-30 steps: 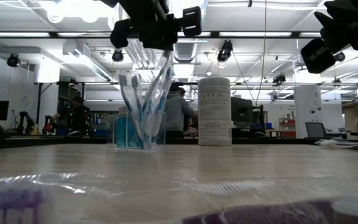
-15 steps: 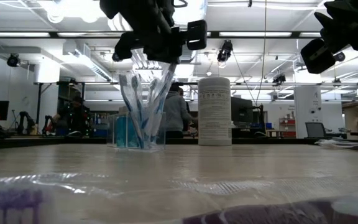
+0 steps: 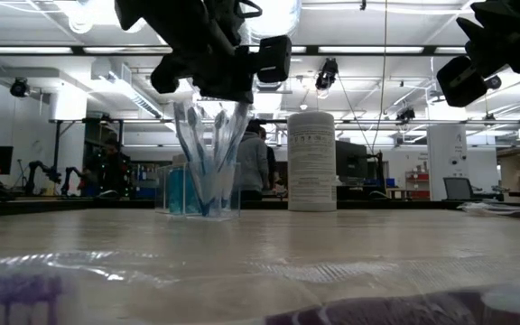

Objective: Pick & Place toothbrushing station
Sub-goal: Put the blue toothbrush into the transparent organizer

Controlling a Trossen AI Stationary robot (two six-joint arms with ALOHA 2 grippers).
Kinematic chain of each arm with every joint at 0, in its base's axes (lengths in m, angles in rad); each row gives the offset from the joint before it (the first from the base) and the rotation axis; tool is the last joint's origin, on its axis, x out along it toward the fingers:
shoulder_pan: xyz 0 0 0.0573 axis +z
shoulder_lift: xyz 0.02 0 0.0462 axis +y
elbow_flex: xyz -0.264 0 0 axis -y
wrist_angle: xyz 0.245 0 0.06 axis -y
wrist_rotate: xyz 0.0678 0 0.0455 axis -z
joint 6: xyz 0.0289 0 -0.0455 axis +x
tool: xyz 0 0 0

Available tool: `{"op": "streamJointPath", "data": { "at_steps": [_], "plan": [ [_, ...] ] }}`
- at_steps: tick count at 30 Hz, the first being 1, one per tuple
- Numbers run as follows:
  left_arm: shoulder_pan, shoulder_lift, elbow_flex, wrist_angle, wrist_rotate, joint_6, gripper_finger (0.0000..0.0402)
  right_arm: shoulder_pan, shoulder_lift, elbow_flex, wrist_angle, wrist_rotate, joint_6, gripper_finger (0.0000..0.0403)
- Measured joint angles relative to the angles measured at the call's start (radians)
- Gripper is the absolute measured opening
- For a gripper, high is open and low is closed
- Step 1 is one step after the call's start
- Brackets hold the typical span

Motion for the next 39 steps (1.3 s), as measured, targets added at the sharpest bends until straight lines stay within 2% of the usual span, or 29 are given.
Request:
{"op": "streamJointPath", "data": {
  "at_steps": [5,10,22,39],
  "plan": [
    [-0.005,-0.001,0.001,-0.082,0.006,-0.085,0.003,0.0,0.0,0.0,0.0,0.0,0.0,0.0068],
    [-0.006,-0.002,-0.001,-0.152,0.055,-0.18,0.003,0.0,0.0,0.0,0.0,0.0,0.0,0.0068],
    [-0.015,-0.002,-0.002,-0.154,0.051,-0.188,0.0032,0.0,0.0,0.0,0.0,0.0,0.0,0.0068],
    [-0.037,-0.06,-0.002,-0.168,0.032,-0.18,0.0111,0.0,0.0,0.0,0.0,0.0,0.0,0.0068]
  ]
}}
